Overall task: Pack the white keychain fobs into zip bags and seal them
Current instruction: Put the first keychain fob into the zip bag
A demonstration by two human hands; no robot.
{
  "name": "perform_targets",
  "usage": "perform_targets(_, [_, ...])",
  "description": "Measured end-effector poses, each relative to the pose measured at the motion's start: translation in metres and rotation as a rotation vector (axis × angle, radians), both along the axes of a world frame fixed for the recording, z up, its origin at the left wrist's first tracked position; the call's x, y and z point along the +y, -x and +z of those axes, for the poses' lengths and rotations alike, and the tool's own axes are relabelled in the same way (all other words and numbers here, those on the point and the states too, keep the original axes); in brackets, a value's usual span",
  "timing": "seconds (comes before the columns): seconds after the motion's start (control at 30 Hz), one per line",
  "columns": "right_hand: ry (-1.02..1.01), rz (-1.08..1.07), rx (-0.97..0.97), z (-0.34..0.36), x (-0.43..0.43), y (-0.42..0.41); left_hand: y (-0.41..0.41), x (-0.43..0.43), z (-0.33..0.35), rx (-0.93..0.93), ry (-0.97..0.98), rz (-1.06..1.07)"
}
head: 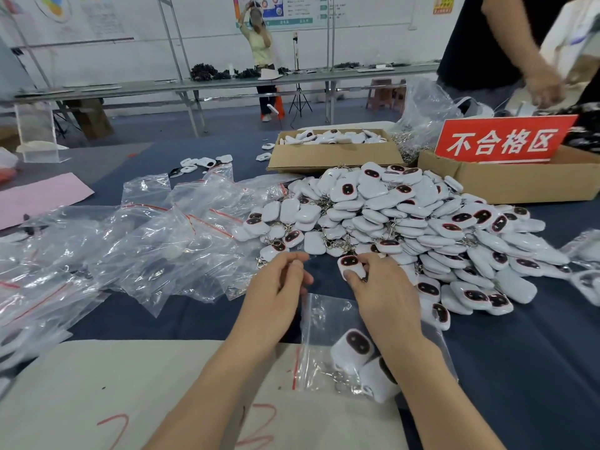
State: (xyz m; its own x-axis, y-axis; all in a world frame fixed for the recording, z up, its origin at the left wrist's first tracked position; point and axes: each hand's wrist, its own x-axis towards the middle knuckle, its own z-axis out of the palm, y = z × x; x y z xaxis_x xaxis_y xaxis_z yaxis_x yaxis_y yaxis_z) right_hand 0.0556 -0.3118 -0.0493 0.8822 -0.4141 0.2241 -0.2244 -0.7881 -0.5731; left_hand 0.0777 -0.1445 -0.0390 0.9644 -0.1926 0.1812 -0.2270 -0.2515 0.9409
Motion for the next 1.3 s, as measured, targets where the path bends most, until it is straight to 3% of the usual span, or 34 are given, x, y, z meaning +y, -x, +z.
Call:
perform_targets(0.13, [-0.169, 0.098, 0.019, 0.002, -0.008, 0.003, -0.009, -0.014, -0.007, 0.016, -0.01, 0.014])
perform_targets(0.3, [-0.529, 0.318, -0.082, 0.003, -0.012, 0.004, -0.009, -0.013, -0.012, -0.043, -0.047, -0.064])
perform_targets(0.47, [-0.522, 0.536, -0.105, 0.004, 0.0, 0.002, -0.007, -0.012, -0.01, -0.131, -0.034, -0.102])
perform_targets(0.7, [-0.703, 0.48, -0.193, -0.005, -0.001, -0.002, -0.007, -0.012, -0.013, -0.162, -0.06, -0.037])
perform_targets(1.3, [-0.734, 0.454, -0.226, -0.009, -0.002, -0.002, -0.003, -0.013, -0.01, -0.106, -0.029, -0.038])
